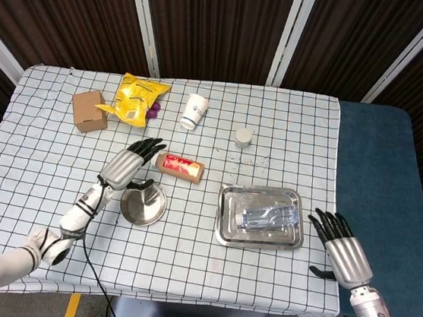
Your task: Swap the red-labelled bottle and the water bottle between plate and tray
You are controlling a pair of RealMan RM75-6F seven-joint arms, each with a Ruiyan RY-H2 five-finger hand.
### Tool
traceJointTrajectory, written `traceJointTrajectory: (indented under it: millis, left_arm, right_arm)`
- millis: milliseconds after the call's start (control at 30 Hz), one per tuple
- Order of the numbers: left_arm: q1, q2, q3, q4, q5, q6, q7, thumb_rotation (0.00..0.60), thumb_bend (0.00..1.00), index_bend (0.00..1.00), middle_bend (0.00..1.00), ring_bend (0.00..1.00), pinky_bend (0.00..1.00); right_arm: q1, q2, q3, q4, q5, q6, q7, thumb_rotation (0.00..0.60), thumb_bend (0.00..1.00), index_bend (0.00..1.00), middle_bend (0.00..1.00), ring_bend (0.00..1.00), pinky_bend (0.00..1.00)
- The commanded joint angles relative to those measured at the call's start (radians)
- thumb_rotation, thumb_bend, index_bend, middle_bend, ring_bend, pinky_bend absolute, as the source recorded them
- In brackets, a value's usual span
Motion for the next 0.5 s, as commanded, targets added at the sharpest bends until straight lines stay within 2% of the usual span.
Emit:
traceJointTrajectory:
  millis: [33,133,233,367,500]
  left_arm:
    - [0.192,0.183,0.091,-0.228,0.016,0.178,0.214,0.600,0.34,0.00,0.00,0.00,0.12]
    - [0.274,0.233,0.126,-0.281,0.008,0.236,0.243,0.600,0.35,0.00,0.00,0.00,0.12]
    - [0.354,0.238,0.144,-0.263,-0.004,0.306,0.236,0.600,0.35,0.00,0.00,0.00,0.11]
    - [0.417,0.235,0.144,-0.232,-0.010,0.369,0.246,0.600,0.35,0.00,0.00,0.00,0.11]
    - [0.456,0.244,0.130,-0.222,-0.003,0.426,0.211,0.600,0.35,0.00,0.00,0.00,0.11]
  right_arm:
    - [0.096,-0.058,0.072,-0.032,0.037,-0.099,-0.103,0.600,0.04,0.00,0.00,0.00,0.00]
    - [0.181,-0.094,0.119,-0.028,0.109,-0.217,-0.182,0.600,0.04,0.08,0.03,0.00,0.00]
    - [0.249,-0.164,0.151,0.036,0.163,-0.282,-0.305,0.600,0.04,0.15,0.10,0.00,0.01]
    - [0.307,-0.240,0.176,0.102,0.228,-0.335,-0.352,0.600,0.09,0.27,0.19,0.01,0.09]
    - [0.356,-0.292,0.177,0.175,0.292,-0.384,-0.429,0.600,0.15,0.37,0.26,0.09,0.15]
